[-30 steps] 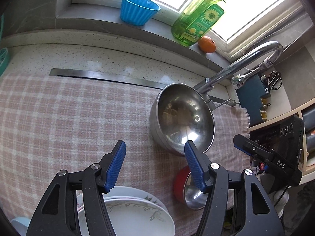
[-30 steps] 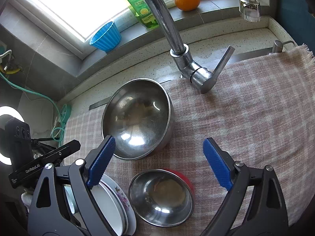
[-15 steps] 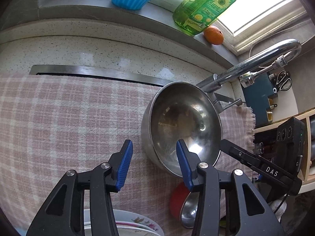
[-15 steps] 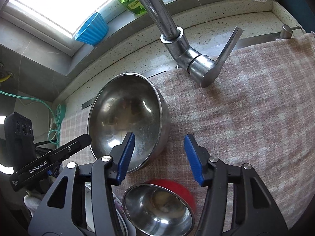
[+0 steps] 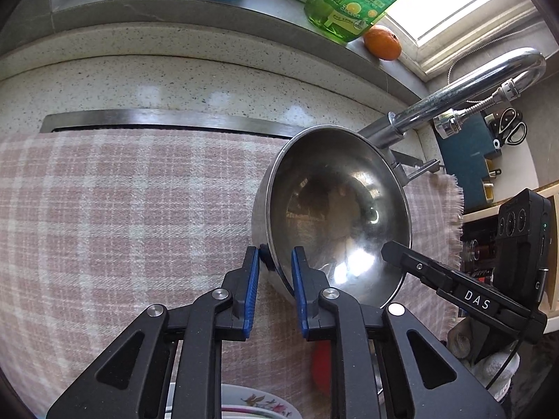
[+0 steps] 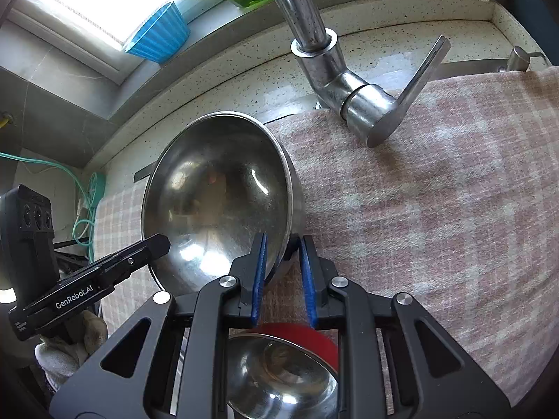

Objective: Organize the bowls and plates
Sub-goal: 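Lift the steel bowl on edge with the right gripper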

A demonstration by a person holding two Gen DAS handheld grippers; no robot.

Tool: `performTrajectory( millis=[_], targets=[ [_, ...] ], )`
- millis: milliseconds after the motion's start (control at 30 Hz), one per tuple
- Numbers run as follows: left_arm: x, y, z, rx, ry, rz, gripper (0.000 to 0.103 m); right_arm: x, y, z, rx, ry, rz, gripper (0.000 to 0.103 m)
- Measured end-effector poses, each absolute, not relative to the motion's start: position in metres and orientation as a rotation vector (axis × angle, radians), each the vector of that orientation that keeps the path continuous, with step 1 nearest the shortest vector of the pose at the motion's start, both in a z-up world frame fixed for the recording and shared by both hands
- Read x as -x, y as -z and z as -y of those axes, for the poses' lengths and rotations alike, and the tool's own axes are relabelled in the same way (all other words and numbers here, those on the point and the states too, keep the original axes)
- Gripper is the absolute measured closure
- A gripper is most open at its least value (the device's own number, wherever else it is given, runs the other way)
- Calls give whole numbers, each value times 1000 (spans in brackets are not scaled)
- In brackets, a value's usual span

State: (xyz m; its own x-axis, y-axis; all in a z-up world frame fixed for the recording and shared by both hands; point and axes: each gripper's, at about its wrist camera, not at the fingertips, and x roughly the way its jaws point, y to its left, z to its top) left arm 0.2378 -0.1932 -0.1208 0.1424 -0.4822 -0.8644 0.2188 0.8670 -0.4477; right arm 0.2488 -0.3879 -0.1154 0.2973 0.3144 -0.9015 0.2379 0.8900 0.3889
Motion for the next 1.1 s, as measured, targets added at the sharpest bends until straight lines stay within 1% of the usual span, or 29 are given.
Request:
performTrajectory(
  millis=[200,533,767,1100],
  targets=[
    [-231,117,190,222,510,-1335,86,-244,112,380,-487,-56,-1286,84],
    [-218,100,162,241,488,-1305,86,-241,95,348,-440,-105,-1271,84],
    [-210,88,127,277,457,-1277,86,-243,82,315,-404,-167,-1263,84],
    [-196,81,66,330,370,-1253,86,-250,79,249,-346,-284,-1284,84]
  ],
)
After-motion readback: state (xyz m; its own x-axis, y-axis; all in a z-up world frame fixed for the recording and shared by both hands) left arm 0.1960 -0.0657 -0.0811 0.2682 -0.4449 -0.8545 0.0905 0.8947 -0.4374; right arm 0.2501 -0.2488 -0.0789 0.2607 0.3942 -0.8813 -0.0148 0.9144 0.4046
